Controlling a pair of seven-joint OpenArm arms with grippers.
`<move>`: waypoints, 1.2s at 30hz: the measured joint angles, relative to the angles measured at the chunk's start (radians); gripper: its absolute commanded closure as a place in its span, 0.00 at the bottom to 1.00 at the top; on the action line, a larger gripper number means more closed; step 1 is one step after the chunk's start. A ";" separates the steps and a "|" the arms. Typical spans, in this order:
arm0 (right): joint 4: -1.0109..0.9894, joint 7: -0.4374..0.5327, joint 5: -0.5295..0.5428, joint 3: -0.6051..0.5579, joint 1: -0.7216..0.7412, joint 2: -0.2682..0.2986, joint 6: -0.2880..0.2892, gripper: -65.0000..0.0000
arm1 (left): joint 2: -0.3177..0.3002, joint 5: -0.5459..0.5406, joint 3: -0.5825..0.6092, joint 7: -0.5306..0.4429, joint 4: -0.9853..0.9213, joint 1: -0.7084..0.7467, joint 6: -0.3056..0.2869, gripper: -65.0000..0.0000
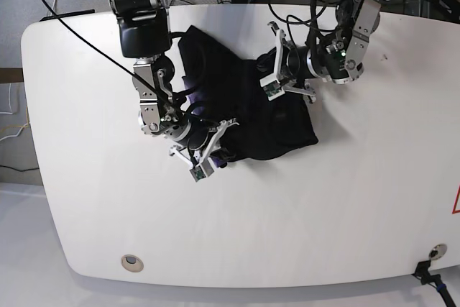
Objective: Fold the T-shirt properly
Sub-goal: 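Lift the bundled shirt with both grippers and flip it over, then lower the shirt onto the table with both grippers and flatten it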
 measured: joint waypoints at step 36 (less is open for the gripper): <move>0.429 -0.143 -0.008 -0.003 -0.120 0.008 -0.096 0.96 | -0.090 0.001 -0.165 -0.119 0.173 0.155 0.002 1.00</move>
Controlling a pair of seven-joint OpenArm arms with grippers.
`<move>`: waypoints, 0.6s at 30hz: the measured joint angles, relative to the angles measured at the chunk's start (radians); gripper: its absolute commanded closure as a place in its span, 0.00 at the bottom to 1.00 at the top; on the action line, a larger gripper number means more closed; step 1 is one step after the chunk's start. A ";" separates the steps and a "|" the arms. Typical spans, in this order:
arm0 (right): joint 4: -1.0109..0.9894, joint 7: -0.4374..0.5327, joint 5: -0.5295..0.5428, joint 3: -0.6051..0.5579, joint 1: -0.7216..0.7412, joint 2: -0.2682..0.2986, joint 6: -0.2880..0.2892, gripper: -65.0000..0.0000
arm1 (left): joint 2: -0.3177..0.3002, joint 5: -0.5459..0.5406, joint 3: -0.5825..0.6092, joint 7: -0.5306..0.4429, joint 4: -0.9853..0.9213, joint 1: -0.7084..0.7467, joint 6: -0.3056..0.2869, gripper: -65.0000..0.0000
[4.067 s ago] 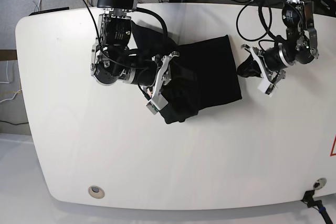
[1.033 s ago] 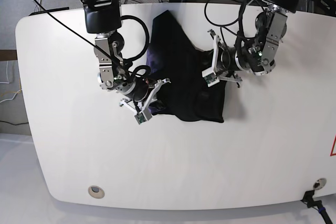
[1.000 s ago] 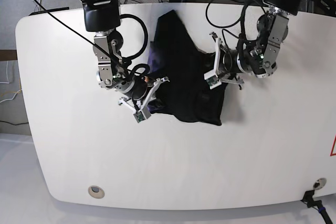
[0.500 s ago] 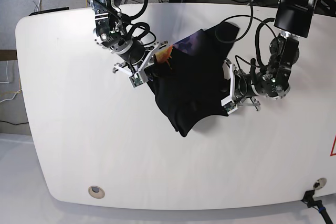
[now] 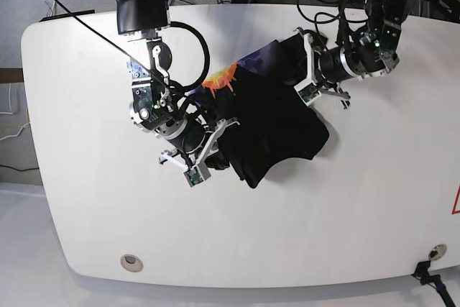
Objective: Fold the T-shirt properly
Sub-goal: 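Lower the shirt onto the table with both grippers and flatten it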
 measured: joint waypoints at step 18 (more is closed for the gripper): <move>-0.304 0.247 0.004 0.004 -0.034 0.005 -0.001 0.96 | 0.045 -0.016 0.008 -0.005 -0.237 -0.141 -0.010 1.00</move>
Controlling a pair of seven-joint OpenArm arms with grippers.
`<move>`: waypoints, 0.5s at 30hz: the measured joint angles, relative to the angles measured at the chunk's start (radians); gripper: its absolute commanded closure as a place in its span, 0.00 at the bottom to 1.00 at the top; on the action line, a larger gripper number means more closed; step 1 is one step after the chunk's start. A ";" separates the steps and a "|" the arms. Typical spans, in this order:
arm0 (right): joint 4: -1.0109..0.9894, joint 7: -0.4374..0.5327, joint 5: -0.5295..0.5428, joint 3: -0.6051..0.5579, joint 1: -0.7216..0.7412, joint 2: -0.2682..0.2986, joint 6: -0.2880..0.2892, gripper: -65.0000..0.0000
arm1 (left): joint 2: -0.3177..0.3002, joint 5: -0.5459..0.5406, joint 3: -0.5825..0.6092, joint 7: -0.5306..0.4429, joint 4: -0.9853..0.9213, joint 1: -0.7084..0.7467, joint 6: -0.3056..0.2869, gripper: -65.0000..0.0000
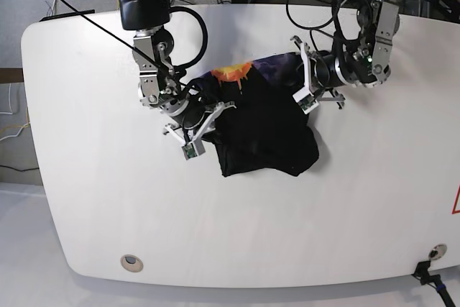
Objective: Fold the T-shirt properly
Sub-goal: 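Lower the shirt onto the table with both grippers and flatten it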
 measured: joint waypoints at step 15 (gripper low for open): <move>0.137 -0.019 -0.004 0.000 -0.105 0.032 -0.008 0.96 | -0.047 0.010 -0.001 0.013 -0.064 -0.058 0.012 1.00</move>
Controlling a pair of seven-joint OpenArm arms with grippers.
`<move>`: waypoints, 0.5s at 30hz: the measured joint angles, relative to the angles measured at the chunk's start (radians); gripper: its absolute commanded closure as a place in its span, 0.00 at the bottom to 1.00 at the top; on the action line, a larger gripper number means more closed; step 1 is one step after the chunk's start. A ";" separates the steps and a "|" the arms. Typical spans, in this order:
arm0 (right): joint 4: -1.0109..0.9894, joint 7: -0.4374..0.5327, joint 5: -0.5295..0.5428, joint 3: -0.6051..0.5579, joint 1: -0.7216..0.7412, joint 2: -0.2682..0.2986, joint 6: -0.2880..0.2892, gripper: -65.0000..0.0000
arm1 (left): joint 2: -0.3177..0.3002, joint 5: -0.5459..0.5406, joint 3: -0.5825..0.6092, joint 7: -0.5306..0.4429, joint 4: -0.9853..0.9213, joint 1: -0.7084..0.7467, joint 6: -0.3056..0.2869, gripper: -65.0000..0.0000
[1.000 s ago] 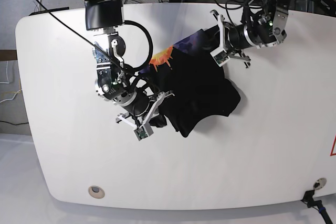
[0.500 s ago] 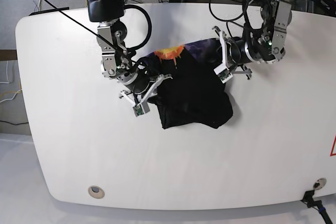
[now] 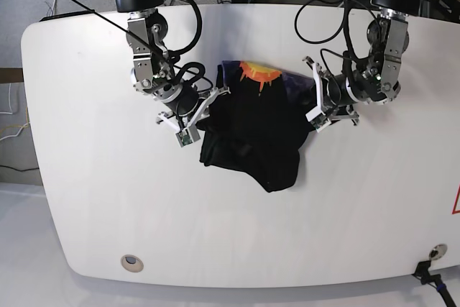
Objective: Fold the T-shirt properly
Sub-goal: 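Lower the shirt onto the table with both grippers and flatten it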
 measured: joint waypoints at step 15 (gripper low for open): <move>0.085 -0.057 -0.018 -0.002 0.019 0.006 0.000 0.96 | 0.004 0.007 -0.053 0.021 0.130 0.072 -0.009 1.00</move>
